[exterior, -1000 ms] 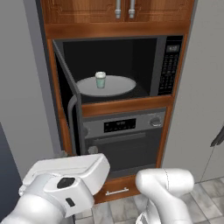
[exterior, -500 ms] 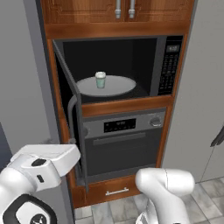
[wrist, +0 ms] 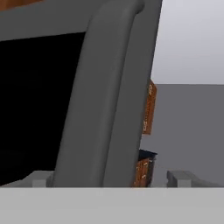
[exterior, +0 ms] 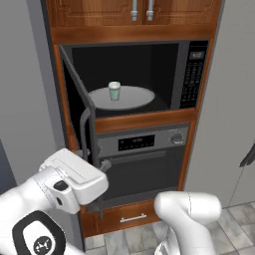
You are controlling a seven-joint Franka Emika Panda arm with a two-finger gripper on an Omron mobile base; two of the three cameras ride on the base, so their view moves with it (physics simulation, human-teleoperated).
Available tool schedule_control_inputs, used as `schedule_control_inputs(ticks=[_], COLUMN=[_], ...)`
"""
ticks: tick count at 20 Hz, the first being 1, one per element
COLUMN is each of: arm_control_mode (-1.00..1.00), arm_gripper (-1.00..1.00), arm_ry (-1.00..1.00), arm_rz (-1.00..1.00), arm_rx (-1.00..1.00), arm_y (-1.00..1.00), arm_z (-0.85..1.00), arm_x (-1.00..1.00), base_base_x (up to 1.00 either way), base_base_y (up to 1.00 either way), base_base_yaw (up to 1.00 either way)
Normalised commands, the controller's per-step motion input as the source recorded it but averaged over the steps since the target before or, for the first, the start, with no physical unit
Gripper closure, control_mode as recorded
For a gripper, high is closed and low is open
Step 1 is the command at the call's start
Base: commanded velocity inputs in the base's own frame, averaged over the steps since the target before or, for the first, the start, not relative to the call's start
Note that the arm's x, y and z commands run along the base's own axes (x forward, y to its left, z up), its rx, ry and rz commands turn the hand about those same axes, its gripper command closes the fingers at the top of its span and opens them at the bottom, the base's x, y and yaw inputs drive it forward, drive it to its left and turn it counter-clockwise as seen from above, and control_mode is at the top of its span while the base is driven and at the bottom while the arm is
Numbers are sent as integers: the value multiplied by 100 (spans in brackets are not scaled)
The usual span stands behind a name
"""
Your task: Close the microwave door.
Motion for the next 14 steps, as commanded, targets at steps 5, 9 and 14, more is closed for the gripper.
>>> schedule_control_inputs(ticks=[5, 9, 14], arm_control_mode=[-100, -100, -100], arm_gripper=[-100, -100, -100], arm_ry=[-2, -5, -13], arm_rz=[-29, -4, 12], arm_rx=[6, 16, 0], arm_y=[-76, -100, -93], arm_z=[6, -13, -49], arm_x=[-1, 0, 43], base_base_x=[0, 0, 0], base_base_y=[0, 0, 0], base_base_yaw=[0, 0, 0])
